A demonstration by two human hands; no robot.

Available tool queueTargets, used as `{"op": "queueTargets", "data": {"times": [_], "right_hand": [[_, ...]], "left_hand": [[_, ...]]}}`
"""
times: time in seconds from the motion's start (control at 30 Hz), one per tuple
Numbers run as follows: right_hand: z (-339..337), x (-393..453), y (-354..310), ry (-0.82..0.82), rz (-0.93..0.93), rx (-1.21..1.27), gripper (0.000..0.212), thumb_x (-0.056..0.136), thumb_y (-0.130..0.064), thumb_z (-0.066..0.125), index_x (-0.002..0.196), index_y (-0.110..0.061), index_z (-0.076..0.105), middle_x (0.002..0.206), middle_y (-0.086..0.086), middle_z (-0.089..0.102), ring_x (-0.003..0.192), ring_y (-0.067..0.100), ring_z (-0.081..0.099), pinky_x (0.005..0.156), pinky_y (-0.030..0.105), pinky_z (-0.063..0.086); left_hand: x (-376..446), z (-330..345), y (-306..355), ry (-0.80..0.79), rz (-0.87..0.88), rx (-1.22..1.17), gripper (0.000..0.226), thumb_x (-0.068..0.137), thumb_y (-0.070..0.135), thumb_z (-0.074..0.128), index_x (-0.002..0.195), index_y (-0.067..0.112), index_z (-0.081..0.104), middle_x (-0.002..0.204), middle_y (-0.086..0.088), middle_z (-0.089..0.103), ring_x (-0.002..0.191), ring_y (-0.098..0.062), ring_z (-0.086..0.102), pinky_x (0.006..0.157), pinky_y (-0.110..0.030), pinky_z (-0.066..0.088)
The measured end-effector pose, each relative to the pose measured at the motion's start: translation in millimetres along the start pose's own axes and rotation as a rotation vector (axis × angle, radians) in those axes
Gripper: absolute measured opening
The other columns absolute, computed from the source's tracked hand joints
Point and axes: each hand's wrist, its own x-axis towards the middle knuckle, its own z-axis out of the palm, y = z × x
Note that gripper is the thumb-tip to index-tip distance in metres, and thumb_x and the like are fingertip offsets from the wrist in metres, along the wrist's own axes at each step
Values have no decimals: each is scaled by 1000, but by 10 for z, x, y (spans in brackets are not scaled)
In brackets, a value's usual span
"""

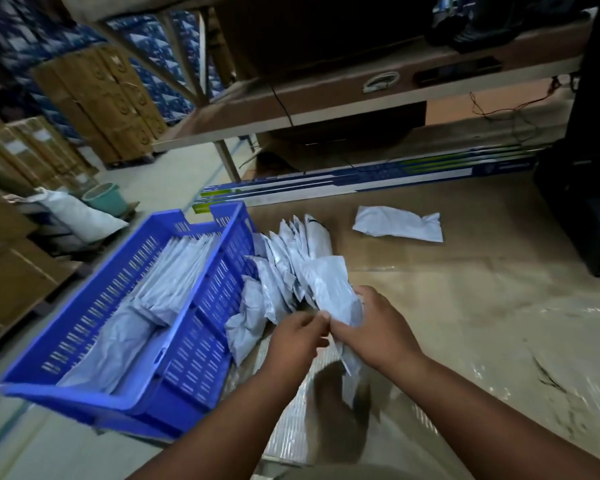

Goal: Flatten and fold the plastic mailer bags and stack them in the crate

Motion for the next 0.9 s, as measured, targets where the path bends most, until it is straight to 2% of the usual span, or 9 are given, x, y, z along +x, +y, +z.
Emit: {"op": "queueTargets", "data": {"times": [0.13,0.27,0.33,0.43,0.53,0.6,0.7,0.8,0.9], "right_hand": [[36,84,-389,-105,14,224,80,66,-80,78,128,-35,54,119,-15,63,103,6,63,83,29,56],[61,167,-804,-263,-104,429,60,77,-66,83,124,-39,57,110,-17,67,94,-1,66,86,27,56],[118,255,-1071,-316,-176,413,49,83,-61,80,122,-40,59,108,-16,66,91,1,67,86,29,57],[326,418,-1518,-317,-357,296,39,86,-53,78,118,-36,64,111,-14,63,95,2,65,91,36,57],[530,566,-2054,-342,-516,154,32,91,-48,74,118,-32,68,115,-9,61,99,8,64,96,37,54],[674,640,-2386,-358,-567,74,28,93,-48,71,115,-32,68,113,-9,62,98,11,64,94,37,54],[967,731,-2760,-382,-593,-2,20,95,-48,66,108,-33,70,106,-12,65,95,10,63,91,39,55],[1277,777,-3001,-411,-600,-64,18,95,-48,67,103,-33,70,101,-12,68,92,7,64,88,38,56],[1572,811,-3108,-431,-553,-114,17,94,-46,69,102,-31,71,100,-13,69,94,10,65,89,37,55]], "left_hand": [[-25,-268,410,136,37,-13,38,96,35,76,77,4,66,68,-14,65,65,-24,62,65,-40,51],[14,-899,728,296,101,165,38,93,32,80,70,6,64,60,-6,54,56,-16,48,57,-31,41],[-3,-1349,889,376,134,336,39,90,34,82,73,3,65,59,-5,55,55,-15,46,55,-33,39],[-24,-2035,1063,435,99,467,27,86,35,86,80,11,75,64,-8,69,52,-15,56,53,-34,47],[6,-2649,1157,465,41,621,31,86,34,87,60,26,71,49,3,60,45,-14,52,55,-28,44],[41,-3017,1152,477,20,679,31,86,37,87,62,24,72,53,-4,64,50,-16,54,60,-36,50],[95,-3455,1085,502,8,653,27,86,35,88,84,10,79,76,-13,76,65,-25,69,75,-45,63],[239,-3784,927,435,-39,743,26,86,37,86,89,12,81,84,-8,80,82,-26,77,80,-40,63],[432,-4010,638,300,-104,885,26,88,36,84,85,10,79,88,-12,79,84,-29,74,74,-33,55]]}}
